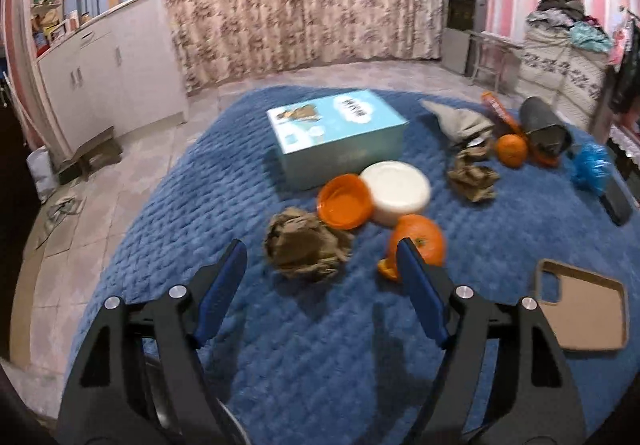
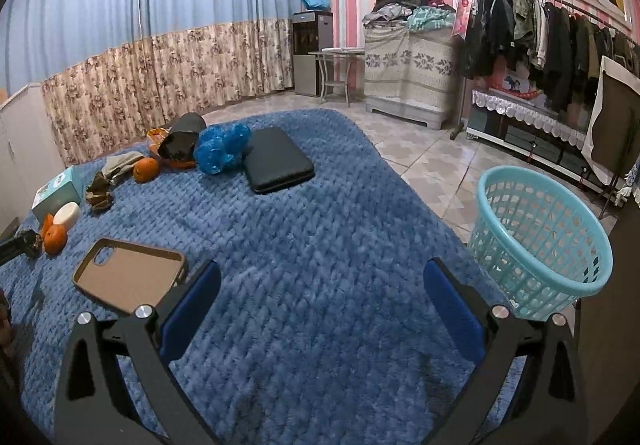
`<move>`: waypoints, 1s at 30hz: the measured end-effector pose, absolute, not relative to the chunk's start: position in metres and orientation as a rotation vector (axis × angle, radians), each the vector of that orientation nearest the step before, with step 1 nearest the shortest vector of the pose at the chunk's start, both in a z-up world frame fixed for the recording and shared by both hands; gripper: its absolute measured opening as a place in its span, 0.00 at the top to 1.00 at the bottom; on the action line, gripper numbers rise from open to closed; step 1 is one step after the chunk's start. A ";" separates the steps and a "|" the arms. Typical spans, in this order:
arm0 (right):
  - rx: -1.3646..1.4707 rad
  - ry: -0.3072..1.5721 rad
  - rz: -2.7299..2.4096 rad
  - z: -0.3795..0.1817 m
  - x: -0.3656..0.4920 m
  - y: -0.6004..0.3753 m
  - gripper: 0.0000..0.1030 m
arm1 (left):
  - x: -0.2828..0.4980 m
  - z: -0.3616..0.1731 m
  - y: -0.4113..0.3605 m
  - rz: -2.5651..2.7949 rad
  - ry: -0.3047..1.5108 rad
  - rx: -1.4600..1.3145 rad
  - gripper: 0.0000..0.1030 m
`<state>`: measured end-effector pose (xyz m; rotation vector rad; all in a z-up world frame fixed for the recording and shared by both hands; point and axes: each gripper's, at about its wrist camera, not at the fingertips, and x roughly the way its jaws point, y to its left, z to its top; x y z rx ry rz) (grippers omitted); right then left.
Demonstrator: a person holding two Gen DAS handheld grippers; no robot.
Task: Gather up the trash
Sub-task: 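Reach the left gripper to the brown cloth and grasp it, then lift the brown cloth with the left gripper while the right gripper grasps an orange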
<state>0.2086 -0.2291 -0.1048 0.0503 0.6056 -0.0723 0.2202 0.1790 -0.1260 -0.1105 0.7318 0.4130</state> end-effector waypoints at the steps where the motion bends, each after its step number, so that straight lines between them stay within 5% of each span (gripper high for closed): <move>1: 0.052 0.606 -0.072 -0.106 0.209 -0.229 0.04 | 0.223 -0.129 0.181 0.425 0.744 -0.111 0.27; 9: 0.059 0.616 -0.071 -0.110 0.215 -0.231 0.04 | 0.242 -0.140 0.197 0.454 0.799 -0.167 0.27; 13: 0.056 0.621 -0.068 -0.111 0.220 -0.230 0.04 | 0.250 -0.146 0.204 0.428 0.841 -0.219 0.50; 17: 0.030 0.626 -0.057 -0.112 0.226 -0.222 0.04 | 0.251 -0.147 0.205 0.424 0.840 -0.238 0.57; 30: -0.026 0.599 0.070 -0.092 0.238 -0.136 0.04 | 0.217 -0.060 0.204 0.285 0.702 -0.164 0.59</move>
